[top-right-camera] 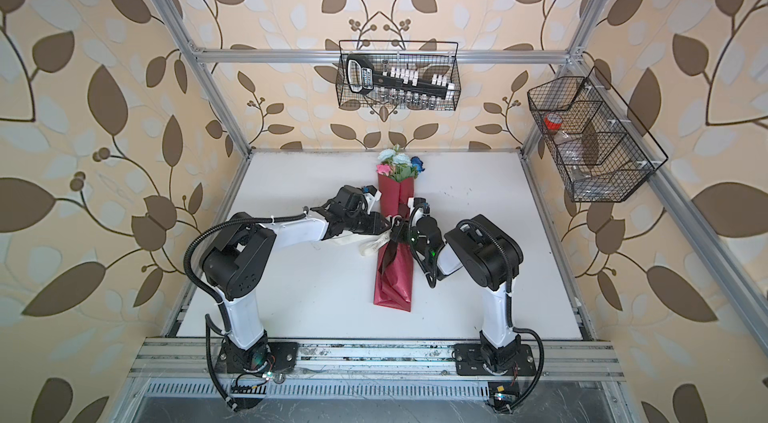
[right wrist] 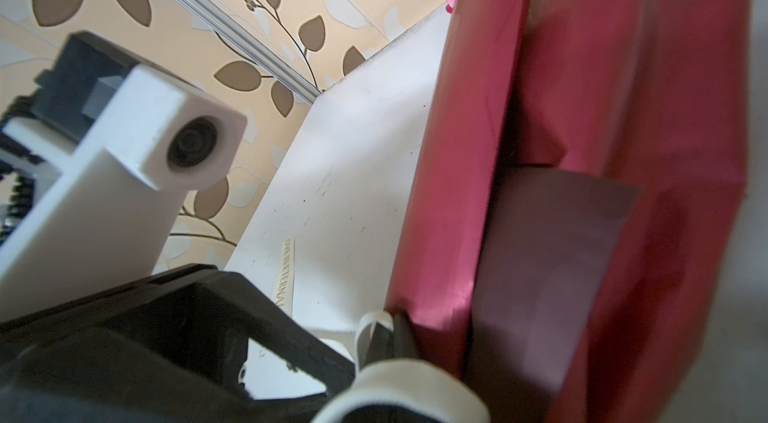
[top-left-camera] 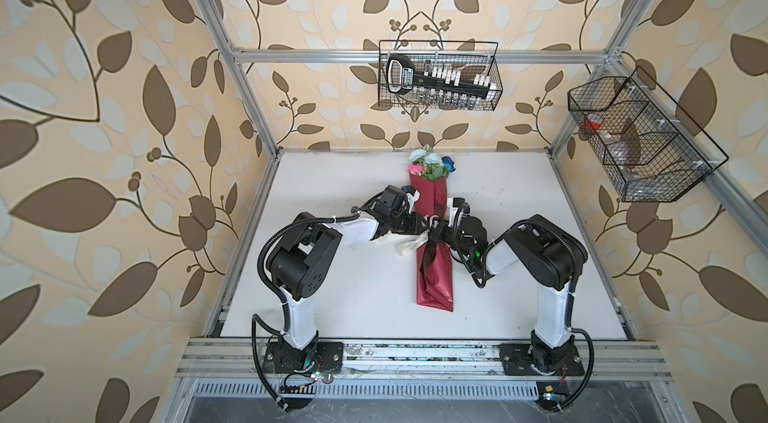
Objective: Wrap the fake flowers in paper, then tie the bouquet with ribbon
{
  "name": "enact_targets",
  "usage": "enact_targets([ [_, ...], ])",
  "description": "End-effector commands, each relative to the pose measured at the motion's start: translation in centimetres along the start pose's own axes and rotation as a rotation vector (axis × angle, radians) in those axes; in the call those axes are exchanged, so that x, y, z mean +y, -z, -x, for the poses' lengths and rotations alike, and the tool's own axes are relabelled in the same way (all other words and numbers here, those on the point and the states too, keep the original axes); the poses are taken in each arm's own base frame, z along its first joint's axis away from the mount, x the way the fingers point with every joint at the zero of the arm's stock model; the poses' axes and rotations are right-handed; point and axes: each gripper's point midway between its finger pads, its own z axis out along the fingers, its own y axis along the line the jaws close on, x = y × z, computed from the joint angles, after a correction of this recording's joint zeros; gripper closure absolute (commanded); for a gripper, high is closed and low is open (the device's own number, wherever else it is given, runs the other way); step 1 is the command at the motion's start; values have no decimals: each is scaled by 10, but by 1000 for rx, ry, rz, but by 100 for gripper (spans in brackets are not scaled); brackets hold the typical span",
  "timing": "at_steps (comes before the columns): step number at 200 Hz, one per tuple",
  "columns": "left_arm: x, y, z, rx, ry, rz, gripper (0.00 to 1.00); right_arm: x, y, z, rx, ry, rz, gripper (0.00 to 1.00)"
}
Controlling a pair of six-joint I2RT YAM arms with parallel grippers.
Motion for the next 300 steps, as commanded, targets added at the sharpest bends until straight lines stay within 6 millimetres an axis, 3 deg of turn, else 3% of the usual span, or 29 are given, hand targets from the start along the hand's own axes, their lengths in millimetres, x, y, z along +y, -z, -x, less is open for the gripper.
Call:
enact_targets([
  [1, -11, -3, 14, -29, -45, -7, 66, 13, -4, 0, 9, 19, 50, 100],
  [39, -7, -8, 16, -27, -32, 9, 78, 20, -1, 2, 7, 43, 68, 100],
  [79, -6, -9, 18, -36, -31, 11, 100, 23, 4, 6, -4, 58, 68, 100],
  [142, 4, 3, 32, -116, -48, 98, 100, 19, 18, 6, 5, 81, 22, 92],
  [212, -3, 19, 48, -220, -91, 111, 100, 22, 49, 12, 17, 128, -39, 82],
  [271, -26, 26, 53, -299, -198, 101, 100, 31, 76, 43, -7, 146, -136, 75],
  [300, -29, 27, 52, -302, -183, 94, 100, 31, 76, 46, 23, 152, -139, 83],
])
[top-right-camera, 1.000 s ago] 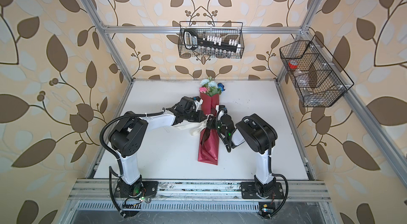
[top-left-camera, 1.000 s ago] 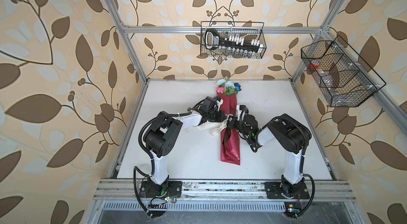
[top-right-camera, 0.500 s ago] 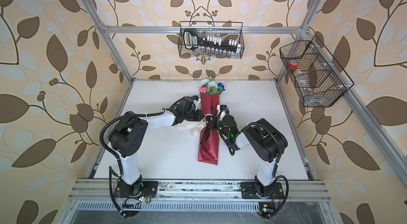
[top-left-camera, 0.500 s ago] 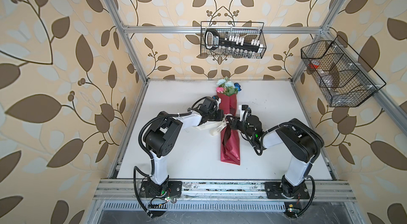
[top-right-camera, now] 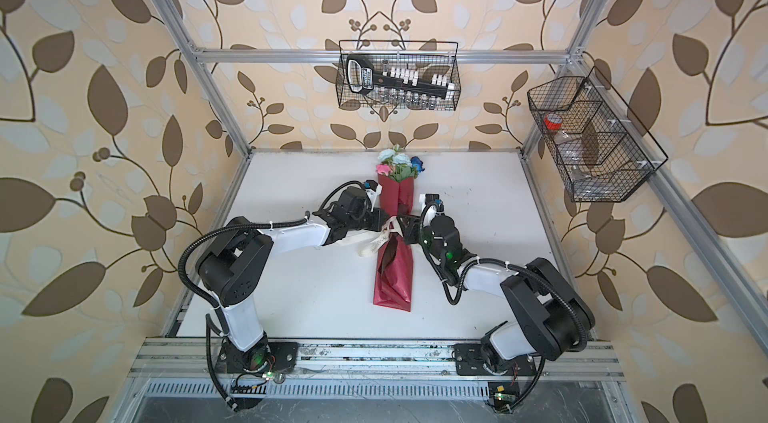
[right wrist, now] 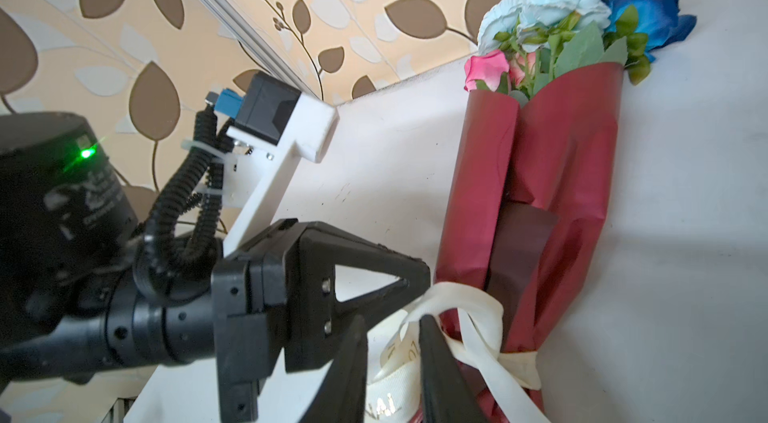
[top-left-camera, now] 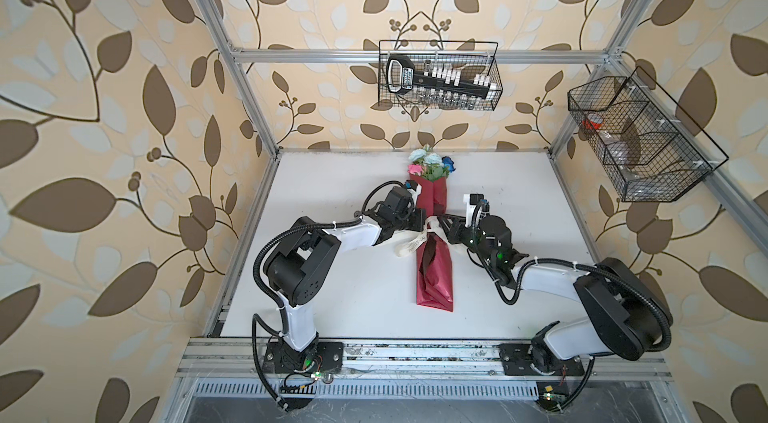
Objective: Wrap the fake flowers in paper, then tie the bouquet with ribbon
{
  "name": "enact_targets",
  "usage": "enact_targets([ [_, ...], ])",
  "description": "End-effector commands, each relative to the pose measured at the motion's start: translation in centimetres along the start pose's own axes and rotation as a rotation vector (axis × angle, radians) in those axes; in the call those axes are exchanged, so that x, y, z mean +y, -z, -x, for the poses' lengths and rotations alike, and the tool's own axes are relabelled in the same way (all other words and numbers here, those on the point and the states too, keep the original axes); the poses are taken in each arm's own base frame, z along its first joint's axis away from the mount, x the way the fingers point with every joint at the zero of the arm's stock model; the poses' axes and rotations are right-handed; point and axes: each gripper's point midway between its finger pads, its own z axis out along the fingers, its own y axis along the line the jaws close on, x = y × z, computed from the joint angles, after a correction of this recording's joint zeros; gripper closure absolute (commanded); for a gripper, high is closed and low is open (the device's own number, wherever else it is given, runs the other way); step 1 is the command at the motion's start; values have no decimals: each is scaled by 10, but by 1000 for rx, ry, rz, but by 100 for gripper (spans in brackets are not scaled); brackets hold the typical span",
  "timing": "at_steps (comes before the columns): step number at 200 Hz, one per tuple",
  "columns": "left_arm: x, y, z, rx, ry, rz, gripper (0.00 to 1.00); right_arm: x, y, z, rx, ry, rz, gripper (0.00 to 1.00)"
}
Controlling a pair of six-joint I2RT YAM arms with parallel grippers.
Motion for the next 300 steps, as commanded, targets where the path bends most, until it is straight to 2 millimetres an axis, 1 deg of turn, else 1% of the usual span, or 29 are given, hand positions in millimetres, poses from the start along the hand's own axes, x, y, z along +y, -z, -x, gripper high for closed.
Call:
enact_targets([
  [1, -14, 17, 27, -99, -42, -19, 100, -13, 0, -10, 68, 8, -58, 84],
  [15, -14, 17, 25, -92, -39, -16, 100, -13, 3, -14, 82, -13, -53, 88],
  [35, -11, 21, 23, -85, -35, 3, 100, -15, 9, -19, 102, -39, -66, 89],
  [54, -11, 29, 23, -90, -54, 11, 100, -18, 14, -18, 115, -46, -104, 88],
  [70, -16, 34, 22, -78, -115, 4, 100, -17, 15, -12, 138, -30, -124, 87],
  [80, -19, 36, 20, -56, -163, -10, 85, -16, 13, -9, 161, -22, -137, 86],
  [99, -28, 43, 9, -21, -278, -67, 68, -19, 8, -2, 207, -22, -164, 86],
  [105, -30, 46, 4, -15, -317, -83, 64, -20, 7, 0, 219, -24, -172, 86],
  [114, -32, 52, -1, -19, -380, -100, 63, -23, 6, 3, 231, -30, -183, 86],
  [128, -31, 60, -5, -42, -476, -87, 63, -24, 6, 8, 233, -36, -185, 84],
  [139, -30, 63, -8, -44, -544, -67, 63, -26, 7, 12, 230, -41, -191, 84],
  [155, -26, 60, -9, -28, -629, -18, 65, -26, 6, 18, 227, -49, -178, 83],
  [168, -22, 57, -8, -25, -663, 14, 67, -23, 4, 22, 226, -53, -161, 83],
  [202, -20, 46, -11, -8, -686, 22, 69, -16, -2, 24, 256, -56, -129, 81],
  [229, -13, 35, -10, 14, -689, 54, 69, -13, -7, 22, 282, -54, -109, 81],
  [242, -9, 29, -10, 24, -689, 80, 71, -13, -8, 22, 287, -56, -104, 81],
  [274, -9, 22, -10, 32, -691, 89, 75, -13, -9, 22, 286, -54, -103, 80],
  [300, -7, 17, -13, 50, -691, 94, 76, -11, -10, 23, 285, -50, -93, 80],
])
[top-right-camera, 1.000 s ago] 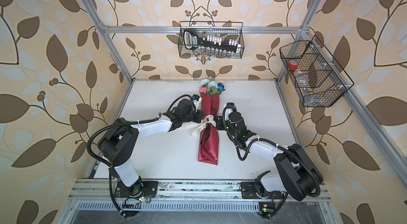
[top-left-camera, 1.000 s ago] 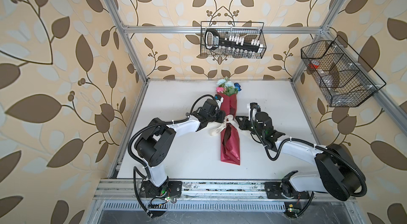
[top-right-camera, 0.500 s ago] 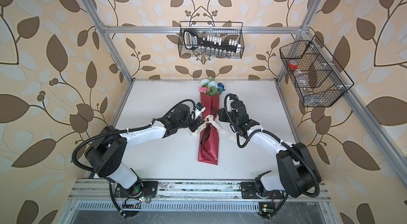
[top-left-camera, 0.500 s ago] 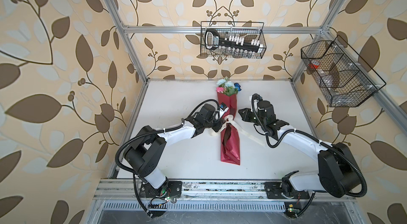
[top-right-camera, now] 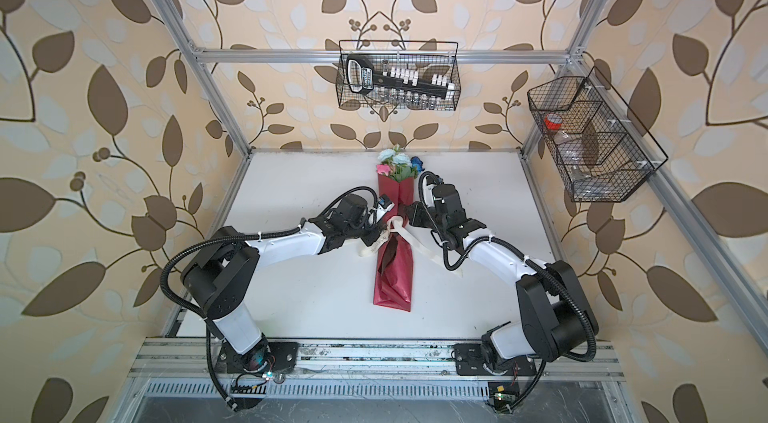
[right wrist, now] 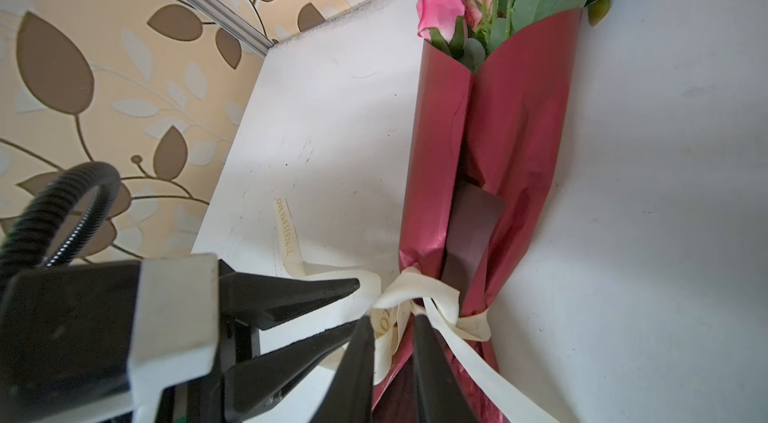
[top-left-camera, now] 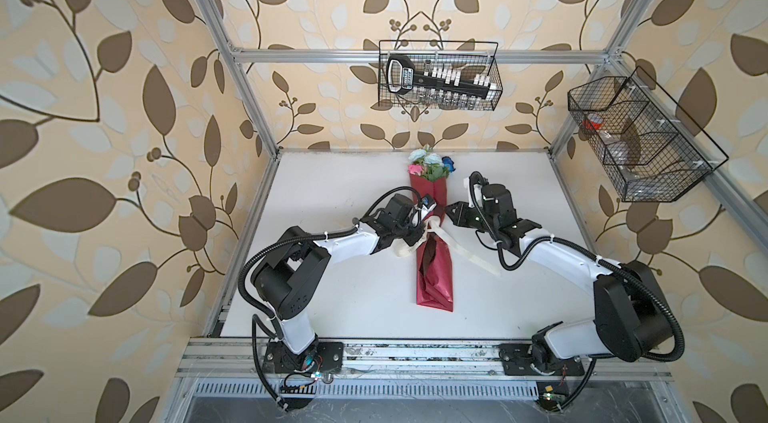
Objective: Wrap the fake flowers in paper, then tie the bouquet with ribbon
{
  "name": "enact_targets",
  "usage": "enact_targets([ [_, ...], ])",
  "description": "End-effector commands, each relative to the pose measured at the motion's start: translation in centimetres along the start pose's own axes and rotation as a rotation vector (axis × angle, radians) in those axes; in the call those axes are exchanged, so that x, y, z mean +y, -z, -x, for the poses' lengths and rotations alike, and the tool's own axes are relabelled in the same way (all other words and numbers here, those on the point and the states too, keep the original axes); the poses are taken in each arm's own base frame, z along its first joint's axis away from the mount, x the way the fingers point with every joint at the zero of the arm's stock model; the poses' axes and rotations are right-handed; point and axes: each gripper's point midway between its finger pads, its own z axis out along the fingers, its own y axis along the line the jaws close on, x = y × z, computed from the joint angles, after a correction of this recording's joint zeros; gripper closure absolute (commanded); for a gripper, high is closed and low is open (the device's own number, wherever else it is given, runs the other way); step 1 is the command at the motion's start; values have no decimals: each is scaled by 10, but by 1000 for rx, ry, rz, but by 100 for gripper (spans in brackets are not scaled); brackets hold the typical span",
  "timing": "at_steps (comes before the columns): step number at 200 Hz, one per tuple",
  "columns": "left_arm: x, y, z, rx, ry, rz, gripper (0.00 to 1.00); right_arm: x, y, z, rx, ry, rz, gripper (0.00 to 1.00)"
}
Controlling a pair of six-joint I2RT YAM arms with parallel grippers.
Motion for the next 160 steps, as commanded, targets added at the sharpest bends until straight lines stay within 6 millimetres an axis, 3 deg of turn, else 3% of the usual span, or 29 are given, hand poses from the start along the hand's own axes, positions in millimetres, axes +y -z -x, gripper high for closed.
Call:
enact_targets([
  [1, 0, -2, 13, -14, -27, 14, 76, 5, -2, 5, 6, 18, 20, 80],
  [70, 1, -5, 11, -2, -27, 51, 77, 10, -9, 4, 36, 34, 54, 79],
  [85, 5, -6, 12, 1, -25, 70, 82, 12, -9, 4, 37, 34, 63, 80],
  [112, 10, -6, 14, -6, -17, 111, 100, 13, -8, 2, 46, 41, 70, 80],
  [160, -1, -5, 18, -38, -43, 105, 100, 19, -9, -7, 111, 47, 103, 79],
])
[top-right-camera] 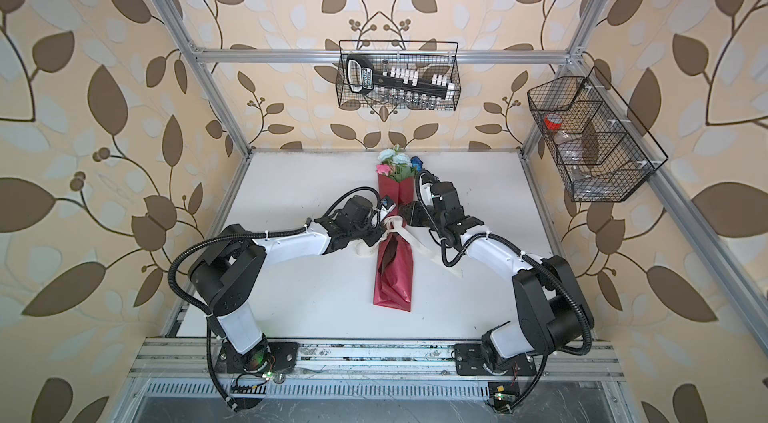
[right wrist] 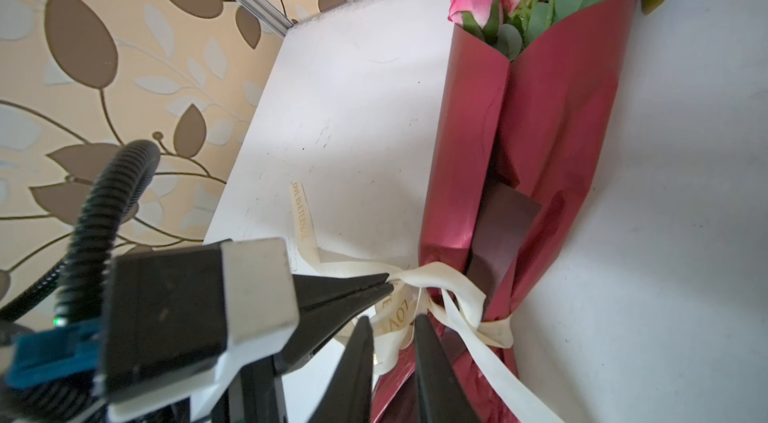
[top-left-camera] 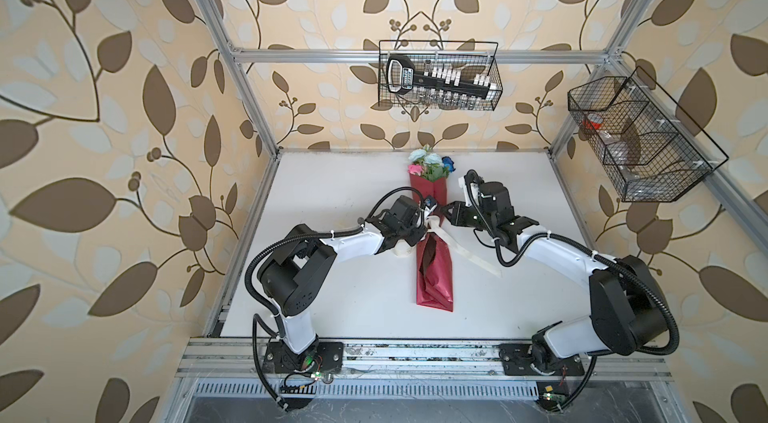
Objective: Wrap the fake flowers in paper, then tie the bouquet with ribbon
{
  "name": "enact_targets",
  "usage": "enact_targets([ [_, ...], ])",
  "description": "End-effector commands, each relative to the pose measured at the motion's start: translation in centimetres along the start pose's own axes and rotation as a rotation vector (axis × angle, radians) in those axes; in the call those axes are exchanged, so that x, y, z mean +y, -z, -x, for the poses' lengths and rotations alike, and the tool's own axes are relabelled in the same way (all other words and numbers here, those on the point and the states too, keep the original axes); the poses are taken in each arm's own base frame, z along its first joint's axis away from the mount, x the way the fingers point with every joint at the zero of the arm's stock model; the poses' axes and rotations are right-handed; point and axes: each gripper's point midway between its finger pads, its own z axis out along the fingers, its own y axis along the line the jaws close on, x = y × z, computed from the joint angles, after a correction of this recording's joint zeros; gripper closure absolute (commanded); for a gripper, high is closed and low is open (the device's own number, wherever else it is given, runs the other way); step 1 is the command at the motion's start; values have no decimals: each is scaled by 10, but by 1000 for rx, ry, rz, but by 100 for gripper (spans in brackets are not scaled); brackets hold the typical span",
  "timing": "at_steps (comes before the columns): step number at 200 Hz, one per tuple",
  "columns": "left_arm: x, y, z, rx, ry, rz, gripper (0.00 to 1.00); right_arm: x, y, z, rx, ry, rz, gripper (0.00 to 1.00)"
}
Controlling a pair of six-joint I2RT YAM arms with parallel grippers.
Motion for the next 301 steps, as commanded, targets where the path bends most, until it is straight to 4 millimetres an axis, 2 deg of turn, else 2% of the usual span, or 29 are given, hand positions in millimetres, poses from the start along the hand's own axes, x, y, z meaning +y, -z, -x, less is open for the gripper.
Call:
enact_targets([
  [1, -5, 4, 24, -79, -23, 22, 100, 9, -3, -1, 58, 18, 43, 79],
  [38, -15, 11, 30, -127, -52, 31, 100, 6, -3, -12, 126, -47, 24, 78],
  [73, -21, 18, 30, -150, -52, 21, 100, 7, 12, -15, 84, -158, 22, 61],
  [99, -24, 19, 26, -144, -37, 7, 100, 4, 22, -11, 39, -172, -7, 60],
  [132, -25, 19, 28, -151, -3, -4, 100, -10, 25, -24, 48, -122, -69, 70],
  [161, -24, 18, 30, -147, 18, -1, 100, -29, 24, -41, 35, 56, -116, 65],
  [186, -25, 16, 29, -136, 23, -4, 100, -37, 18, -53, 52, 163, -112, 62],
  [217, -24, 17, 29, -139, 27, -4, 100, -56, 7, -60, 78, 193, -151, 53],
  [238, -25, 17, 29, -138, 27, -7, 100, -61, -6, -65, 128, 223, -145, 48],
  [301, -25, 17, 30, -137, 25, -7, 100, -75, -26, -86, 256, 182, -77, 49],
])
